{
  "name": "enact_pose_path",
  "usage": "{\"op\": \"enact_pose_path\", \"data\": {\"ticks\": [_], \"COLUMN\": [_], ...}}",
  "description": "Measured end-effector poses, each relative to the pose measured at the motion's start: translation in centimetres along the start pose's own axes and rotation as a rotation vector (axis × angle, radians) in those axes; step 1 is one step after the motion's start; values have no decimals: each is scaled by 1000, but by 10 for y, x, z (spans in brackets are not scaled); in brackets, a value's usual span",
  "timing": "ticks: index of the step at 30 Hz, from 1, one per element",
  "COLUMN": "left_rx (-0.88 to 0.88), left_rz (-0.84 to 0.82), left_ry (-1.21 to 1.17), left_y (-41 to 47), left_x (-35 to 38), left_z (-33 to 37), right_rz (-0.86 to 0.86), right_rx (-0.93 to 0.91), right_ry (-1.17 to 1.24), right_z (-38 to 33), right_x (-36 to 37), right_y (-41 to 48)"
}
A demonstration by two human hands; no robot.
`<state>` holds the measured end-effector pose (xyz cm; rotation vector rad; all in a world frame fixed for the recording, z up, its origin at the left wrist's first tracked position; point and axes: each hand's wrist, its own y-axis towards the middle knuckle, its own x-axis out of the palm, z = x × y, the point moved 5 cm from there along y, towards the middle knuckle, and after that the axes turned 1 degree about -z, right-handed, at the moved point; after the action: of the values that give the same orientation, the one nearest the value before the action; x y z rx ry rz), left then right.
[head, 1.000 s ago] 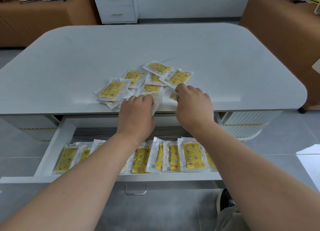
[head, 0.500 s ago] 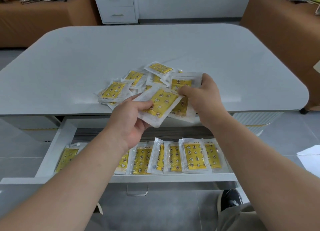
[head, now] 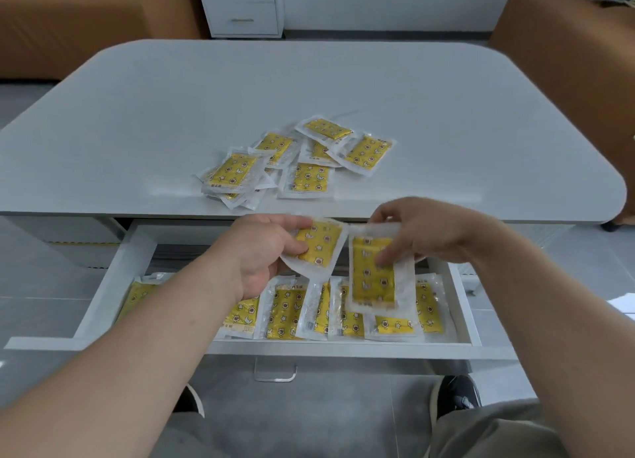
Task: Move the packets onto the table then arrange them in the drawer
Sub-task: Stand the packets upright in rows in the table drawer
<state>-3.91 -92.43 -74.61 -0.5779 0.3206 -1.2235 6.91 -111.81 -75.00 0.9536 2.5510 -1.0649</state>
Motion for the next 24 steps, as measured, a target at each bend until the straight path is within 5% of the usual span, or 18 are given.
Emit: {"op": "enact_pose_path", "data": {"ticks": [4,12,18,24], "left_rx": [-96,-105,-106,-94], "left_rz": [2,103,100,87], "left_ry": [85,222,332,443], "left_y": [9,26,35,40], "left_x": [1,1,0,1], "left_z": [-9,-28,-41,-45], "right_rz": [-1,-7,54,90], "right_rx": [18,5,-45,21], "right_ry": [-458,-449,-876,-990], "right_z": [7,36,46,42], "right_x": [25,70,83,78], "right_y": [12,43,54,48]}}
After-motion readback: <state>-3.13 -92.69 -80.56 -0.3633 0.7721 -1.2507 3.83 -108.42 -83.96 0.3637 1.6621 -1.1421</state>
